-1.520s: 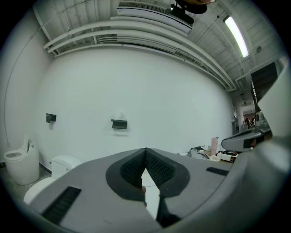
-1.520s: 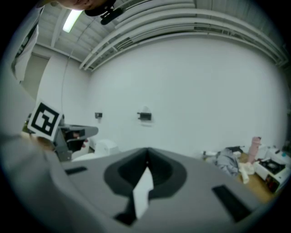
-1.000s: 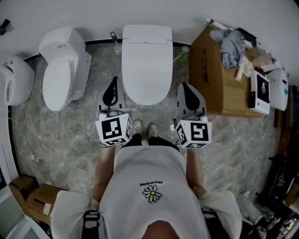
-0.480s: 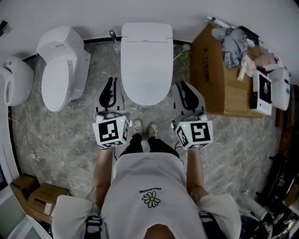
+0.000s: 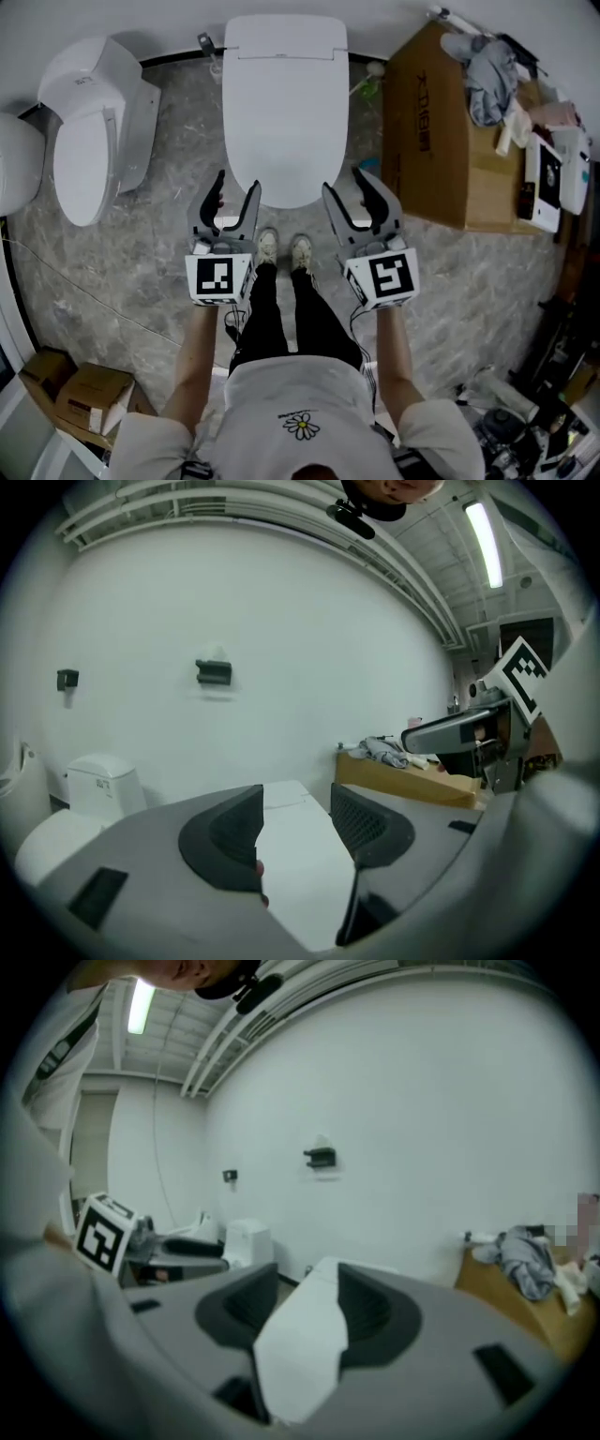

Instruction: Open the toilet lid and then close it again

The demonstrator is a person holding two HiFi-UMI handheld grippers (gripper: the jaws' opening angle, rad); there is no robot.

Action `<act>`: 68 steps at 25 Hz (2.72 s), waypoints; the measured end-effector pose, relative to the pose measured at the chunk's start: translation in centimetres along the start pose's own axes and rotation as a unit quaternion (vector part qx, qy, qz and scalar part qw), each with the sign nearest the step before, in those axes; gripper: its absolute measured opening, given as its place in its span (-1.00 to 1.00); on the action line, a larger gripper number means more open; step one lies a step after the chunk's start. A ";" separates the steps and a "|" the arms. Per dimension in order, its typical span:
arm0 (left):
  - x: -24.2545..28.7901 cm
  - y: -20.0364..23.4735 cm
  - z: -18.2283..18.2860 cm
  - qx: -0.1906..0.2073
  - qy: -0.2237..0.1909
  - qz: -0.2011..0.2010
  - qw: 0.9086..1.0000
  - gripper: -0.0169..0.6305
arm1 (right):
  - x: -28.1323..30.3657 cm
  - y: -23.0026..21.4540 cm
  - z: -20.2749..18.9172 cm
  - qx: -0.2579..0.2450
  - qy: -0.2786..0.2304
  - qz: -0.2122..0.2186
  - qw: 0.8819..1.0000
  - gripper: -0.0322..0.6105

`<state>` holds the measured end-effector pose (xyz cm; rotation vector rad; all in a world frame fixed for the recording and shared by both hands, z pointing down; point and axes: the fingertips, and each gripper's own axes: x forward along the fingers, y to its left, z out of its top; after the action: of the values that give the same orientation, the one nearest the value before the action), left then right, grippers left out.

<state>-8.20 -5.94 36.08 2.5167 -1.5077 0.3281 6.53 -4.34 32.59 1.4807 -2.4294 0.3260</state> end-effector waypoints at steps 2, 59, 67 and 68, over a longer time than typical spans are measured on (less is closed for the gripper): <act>0.8 -0.4 -4.0 -0.010 0.007 -0.009 1.000 -0.20 | 0.9 0.0 -2.7 0.002 0.011 0.005 1.000 -0.25; 4.3 -1.6 -38.8 0.037 0.203 -0.059 0.977 -0.20 | 7.8 2.4 -41.9 0.065 0.265 -0.008 0.962 -0.18; 4.2 -1.6 -38.1 0.037 0.193 -0.073 0.978 -0.20 | 7.5 2.3 -41.2 0.062 0.268 -0.010 0.961 -0.18; 4.1 -1.7 -37.8 0.034 0.188 -0.074 0.979 -0.20 | 7.4 2.3 -40.8 0.062 0.266 -0.009 0.962 -0.18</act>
<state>-8.27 1.69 73.35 2.4202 -1.1756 0.7921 6.04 4.08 73.29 1.2534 -1.9911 0.7746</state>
